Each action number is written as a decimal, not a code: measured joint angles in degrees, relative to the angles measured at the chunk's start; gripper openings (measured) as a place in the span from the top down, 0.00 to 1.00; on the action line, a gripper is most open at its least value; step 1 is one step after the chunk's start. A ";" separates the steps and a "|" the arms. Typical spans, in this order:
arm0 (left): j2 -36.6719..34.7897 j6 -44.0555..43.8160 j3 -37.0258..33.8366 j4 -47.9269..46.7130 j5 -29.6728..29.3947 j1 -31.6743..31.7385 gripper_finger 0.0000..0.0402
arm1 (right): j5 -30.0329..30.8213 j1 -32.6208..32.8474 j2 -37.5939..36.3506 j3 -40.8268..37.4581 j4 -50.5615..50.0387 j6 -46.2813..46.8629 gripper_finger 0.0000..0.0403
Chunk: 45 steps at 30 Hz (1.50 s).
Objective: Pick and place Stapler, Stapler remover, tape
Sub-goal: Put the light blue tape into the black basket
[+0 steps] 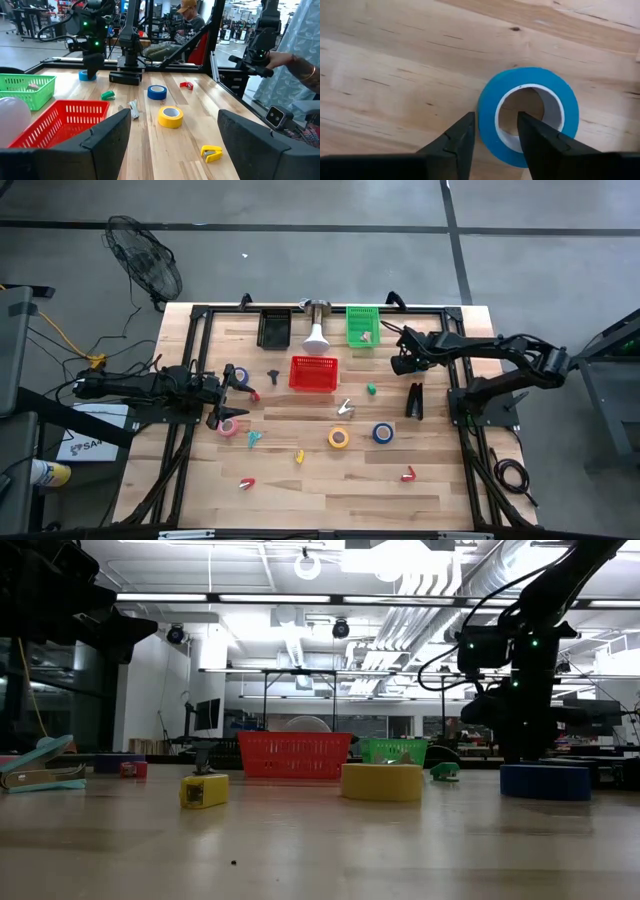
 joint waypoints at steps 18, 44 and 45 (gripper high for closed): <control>0.01 0.00 0.00 0.00 0.01 0.00 0.27 | -0.27 0.11 0.09 0.47 1.14 -2.39 0.92; 0.01 -0.01 0.01 0.00 0.00 0.02 0.27 | 5.16 17.94 0.09 16.88 11.81 -21.21 0.92; -0.01 -1.09 0.07 -0.14 0.14 0.02 0.27 | 5.16 18.81 0.08 16.88 13.33 -22.03 0.92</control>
